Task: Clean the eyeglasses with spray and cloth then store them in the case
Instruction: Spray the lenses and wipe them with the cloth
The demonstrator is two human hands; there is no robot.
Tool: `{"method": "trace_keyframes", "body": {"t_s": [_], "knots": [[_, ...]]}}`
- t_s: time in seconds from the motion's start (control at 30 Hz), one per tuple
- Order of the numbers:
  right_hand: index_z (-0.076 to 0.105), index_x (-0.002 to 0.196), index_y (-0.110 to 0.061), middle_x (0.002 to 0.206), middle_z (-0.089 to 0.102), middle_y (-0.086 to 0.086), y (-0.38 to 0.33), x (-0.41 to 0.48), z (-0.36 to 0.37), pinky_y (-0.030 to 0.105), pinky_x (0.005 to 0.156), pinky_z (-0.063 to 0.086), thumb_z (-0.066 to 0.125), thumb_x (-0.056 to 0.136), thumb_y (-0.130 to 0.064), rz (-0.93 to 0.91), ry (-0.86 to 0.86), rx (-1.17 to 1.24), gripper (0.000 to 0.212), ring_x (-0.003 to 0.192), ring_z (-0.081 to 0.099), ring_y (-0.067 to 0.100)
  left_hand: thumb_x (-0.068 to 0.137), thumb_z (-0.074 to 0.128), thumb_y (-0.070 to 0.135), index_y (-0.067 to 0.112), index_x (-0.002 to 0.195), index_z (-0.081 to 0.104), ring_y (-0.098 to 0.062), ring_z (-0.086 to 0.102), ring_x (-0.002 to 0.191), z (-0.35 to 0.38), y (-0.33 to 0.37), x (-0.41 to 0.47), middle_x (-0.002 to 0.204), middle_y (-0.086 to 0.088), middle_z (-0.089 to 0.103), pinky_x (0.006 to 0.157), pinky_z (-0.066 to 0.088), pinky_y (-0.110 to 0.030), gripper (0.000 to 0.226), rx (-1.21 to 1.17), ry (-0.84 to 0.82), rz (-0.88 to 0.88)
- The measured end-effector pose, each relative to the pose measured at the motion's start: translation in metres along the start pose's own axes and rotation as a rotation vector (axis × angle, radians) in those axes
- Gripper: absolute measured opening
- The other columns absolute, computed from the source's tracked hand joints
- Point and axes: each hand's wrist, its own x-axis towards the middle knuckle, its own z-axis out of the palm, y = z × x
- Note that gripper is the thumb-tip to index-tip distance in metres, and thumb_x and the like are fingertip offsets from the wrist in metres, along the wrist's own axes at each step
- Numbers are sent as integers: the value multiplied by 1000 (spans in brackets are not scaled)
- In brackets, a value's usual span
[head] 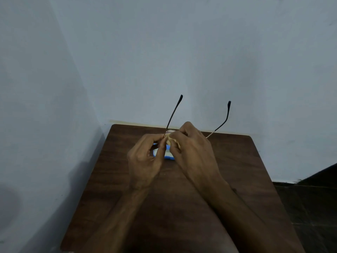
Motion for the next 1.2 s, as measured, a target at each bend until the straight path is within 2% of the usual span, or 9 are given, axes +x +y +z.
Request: {"method": "trace_keyframes", "body": {"t_s": [0.17, 0.27, 0.33, 0.5, 0.67, 0.87, 1.0, 1.1, 1.2], "knots": [[73, 103, -8, 106, 59, 10, 0, 5, -3, 32, 70, 45, 68, 95, -20, -34, 33, -62, 15, 87, 57, 22, 88, 83, -4, -5, 102, 78, -20, 76, 87, 0, 4, 0, 95, -14, 79, 82, 63, -25, 14, 5, -26, 37], [75, 100, -10, 102, 59, 5, -8, -1, 0, 38, 72, 52, 67, 96, -18, -77, 32, -3, 12, 83, 59, 21, 89, 83, -2, -5, 102, 79, -16, 74, 88, -2, 0, 0, 96, -12, 79, 85, 60, -18, 14, 4, -3, 7], [76, 104, -18, 102, 59, -1, -4, -7, -6, 34, 67, 51, 68, 96, -22, -50, 87, 50, 12, 80, 58, 15, 91, 82, 1, -3, 103, 79, -12, 72, 90, -6, -2, 0, 97, -10, 79, 87, 56, -12, 13, 2, 11, 9], [76, 100, -16, 92, 59, -1, 18, -12, -23, 28, 57, 46, 77, 92, -18, 33, 343, -11, 8, 70, 56, 15, 99, 76, 13, 0, 103, 79, -14, 74, 88, -11, -5, 5, 96, -7, 78, 83, 62, -23, 14, 1, 57, -13], [74, 89, -9, 88, 61, 6, 18, -7, -15, 25, 59, 37, 79, 89, -8, 76, 300, -93, 5, 66, 49, 13, 99, 76, 13, 1, 104, 79, -13, 74, 89, -11, -6, 7, 97, -6, 78, 83, 63, -25, 13, -6, 50, -11], [72, 94, -11, 97, 62, 7, 11, -15, -8, 30, 55, 48, 81, 87, -16, 25, 131, -102, 12, 73, 54, 14, 98, 76, 11, -2, 104, 79, -14, 74, 89, -11, -4, 8, 96, -10, 79, 88, 58, -15, 15, 27, 58, -13], [71, 87, -7, 92, 61, 9, 18, -4, -17, 27, 57, 36, 82, 85, -7, 95, 175, -146, 11, 66, 44, 14, 97, 77, 6, -1, 104, 79, -11, 72, 89, -11, -1, 7, 97, -8, 78, 84, 61, -22, 10, 20, 24, 12], [69, 96, -9, 104, 59, 7, 11, -3, -14, 28, 61, 39, 76, 91, -14, 68, 77, -140, 10, 74, 47, 13, 95, 79, 4, -2, 103, 79, -14, 73, 88, -10, 1, 8, 96, -9, 79, 84, 61, -21, 10, 18, 30, 11], [67, 93, -12, 105, 56, 4, 11, -9, -13, 27, 62, 36, 67, 96, -17, 80, 46, -125, 6, 75, 45, 13, 94, 79, 4, -3, 102, 79, -15, 74, 87, -9, 0, 9, 95, -11, 79, 84, 61, -22, 11, 40, 25, 9]]}}
